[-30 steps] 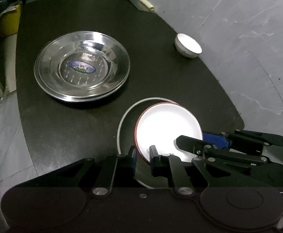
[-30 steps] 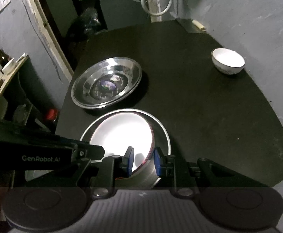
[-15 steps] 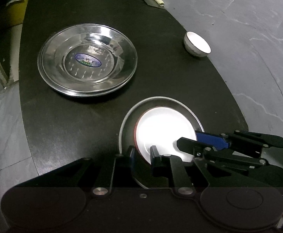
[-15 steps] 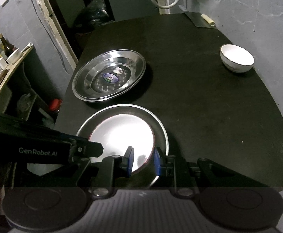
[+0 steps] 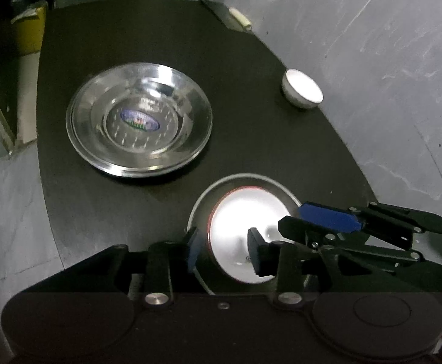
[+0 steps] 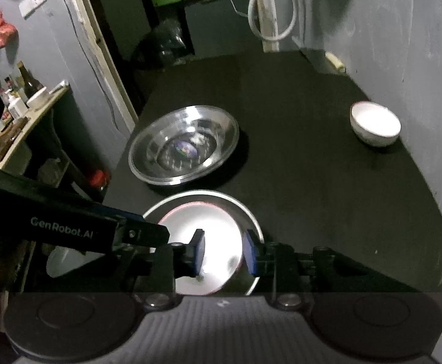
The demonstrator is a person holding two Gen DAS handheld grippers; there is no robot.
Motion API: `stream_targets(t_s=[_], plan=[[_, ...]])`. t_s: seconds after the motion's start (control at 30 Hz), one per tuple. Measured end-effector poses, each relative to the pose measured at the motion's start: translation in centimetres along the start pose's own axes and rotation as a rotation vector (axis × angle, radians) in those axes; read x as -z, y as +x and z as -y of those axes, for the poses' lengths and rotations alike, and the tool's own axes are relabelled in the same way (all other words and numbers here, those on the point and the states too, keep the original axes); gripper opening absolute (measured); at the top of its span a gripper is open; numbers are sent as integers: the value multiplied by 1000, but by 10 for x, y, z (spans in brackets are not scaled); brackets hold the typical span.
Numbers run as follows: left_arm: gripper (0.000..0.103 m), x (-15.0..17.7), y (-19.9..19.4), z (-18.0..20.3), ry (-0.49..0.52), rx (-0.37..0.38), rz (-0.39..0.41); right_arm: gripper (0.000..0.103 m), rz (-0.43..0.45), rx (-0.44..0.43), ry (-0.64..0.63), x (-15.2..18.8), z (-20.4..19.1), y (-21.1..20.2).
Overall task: Organize plates and bowls
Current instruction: 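Open both grippers and pull them back from the nested bowls, then reach both grippers to the second white bowl and close on its rim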
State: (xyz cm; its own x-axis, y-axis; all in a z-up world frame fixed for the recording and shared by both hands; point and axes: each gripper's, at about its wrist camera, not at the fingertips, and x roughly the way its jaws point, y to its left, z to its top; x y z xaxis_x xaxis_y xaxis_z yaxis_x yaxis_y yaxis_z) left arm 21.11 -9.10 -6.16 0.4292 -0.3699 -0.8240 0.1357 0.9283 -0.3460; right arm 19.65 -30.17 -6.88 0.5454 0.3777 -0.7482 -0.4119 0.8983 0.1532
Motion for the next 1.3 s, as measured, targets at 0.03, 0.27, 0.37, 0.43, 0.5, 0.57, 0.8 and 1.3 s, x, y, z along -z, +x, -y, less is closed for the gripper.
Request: stream_targets(t_s=[0.03, 0.27, 0.37, 0.43, 0.5, 0.57, 0.8, 1.3], plan=[[47, -1, -2, 1, 3, -3, 14, 33, 13, -1, -3, -1, 0, -2], [80, -11, -5, 6, 7, -46, 78, 77, 74, 33, 38, -3, 18, -9], [92, -17, 1, 12, 5, -59, 88, 90, 88, 54, 77, -4, 33, -9], [100, -20, 6, 13, -8, -77, 92, 98, 96, 70, 104, -5, 45, -9], [102, -25, 11, 14, -32, -91, 103, 103, 112, 92, 140, -7, 59, -7], [102, -32, 16, 14, -59, -101, 104, 103, 126, 113, 180, -8, 75, -5], [102, -67, 36, 21, -95, -157, 153, 103, 204, 153, 313, -16, 132, 11], [102, -180, 132, 81, 104, -147, 139, 103, 251, 139, 483, -39, 199, 69]])
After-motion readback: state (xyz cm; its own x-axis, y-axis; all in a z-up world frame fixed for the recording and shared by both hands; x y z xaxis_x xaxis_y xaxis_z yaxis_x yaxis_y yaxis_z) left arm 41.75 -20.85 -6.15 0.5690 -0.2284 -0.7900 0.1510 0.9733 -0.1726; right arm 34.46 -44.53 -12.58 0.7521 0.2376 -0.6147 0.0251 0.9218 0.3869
